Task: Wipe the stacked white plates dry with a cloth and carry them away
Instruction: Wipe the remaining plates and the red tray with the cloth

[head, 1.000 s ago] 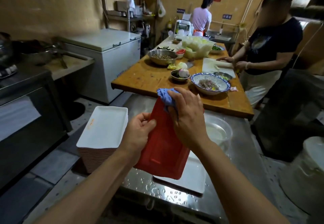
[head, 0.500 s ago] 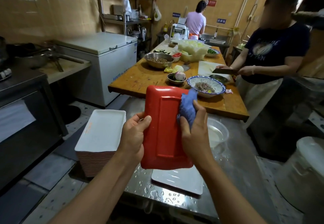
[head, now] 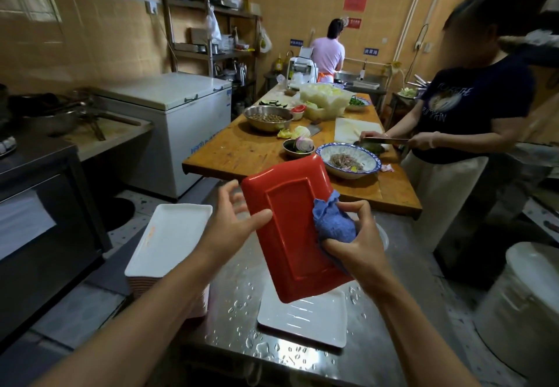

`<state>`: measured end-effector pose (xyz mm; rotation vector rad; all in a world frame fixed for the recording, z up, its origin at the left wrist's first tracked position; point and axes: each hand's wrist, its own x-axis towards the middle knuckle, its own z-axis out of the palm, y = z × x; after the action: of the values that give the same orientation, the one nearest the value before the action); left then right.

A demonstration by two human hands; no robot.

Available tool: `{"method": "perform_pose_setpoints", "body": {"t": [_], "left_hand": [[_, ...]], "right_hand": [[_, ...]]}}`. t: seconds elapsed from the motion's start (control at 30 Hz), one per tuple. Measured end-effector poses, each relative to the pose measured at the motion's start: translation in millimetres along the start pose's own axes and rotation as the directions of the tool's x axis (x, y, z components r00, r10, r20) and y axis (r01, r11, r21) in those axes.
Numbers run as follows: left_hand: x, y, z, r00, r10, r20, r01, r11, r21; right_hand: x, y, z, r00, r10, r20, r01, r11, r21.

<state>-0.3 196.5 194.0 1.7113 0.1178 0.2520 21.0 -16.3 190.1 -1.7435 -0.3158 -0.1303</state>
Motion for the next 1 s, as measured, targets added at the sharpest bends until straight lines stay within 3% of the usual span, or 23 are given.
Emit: {"method": "perform_pose_setpoints", "body": {"t": [0.1, 0.2, 0.3, 0.47, 0.73, 0.87, 1.0], "left_hand": [[14, 32, -17, 0.981, 0.141, 0.137, -0.164, 0.970, 0.181], [26, 53, -24, 0.904, 0.009, 0.427, -0.115, 0.968, 0.224], [27, 49, -19, 0.835, -0.031, 0.549, -0.114, 0.967, 0.227], [17, 37, -11, 0.882, 0.067, 0.467, -0.114, 0.991, 0.073], [7, 33, -7, 0.933, 0.131, 0.334, -0.144, 0.989, 0.014], [2, 21, -28, 0.963, 0.053, 0.263, -0.009, 0.987, -0.163], [1, 8, -42, 0.979, -0.019, 0.201, 0.074, 0.960, -0.269]], "right_hand": [[2, -5, -15, 0.984, -0.015, 0.177, 0.033, 0.994, -0.100], [4, -12, -22, 0.952, -0.029, 0.306, 0.068, 0.991, -0.116], [5, -19, -27, 0.928, -0.055, 0.367, 0.088, 0.993, -0.074], [7, -32, -21, 0.931, -0.153, 0.332, 0.240, 0.941, -0.240], [20, -47, 30, 0.865, -0.396, 0.308, 0.496, 0.767, -0.407], [25, -26, 16, 0.877, -0.385, 0.286, 0.480, 0.709, -0.517], [26, -9, -1, 0.940, -0.261, 0.221, 0.335, 0.829, -0.447]]}}
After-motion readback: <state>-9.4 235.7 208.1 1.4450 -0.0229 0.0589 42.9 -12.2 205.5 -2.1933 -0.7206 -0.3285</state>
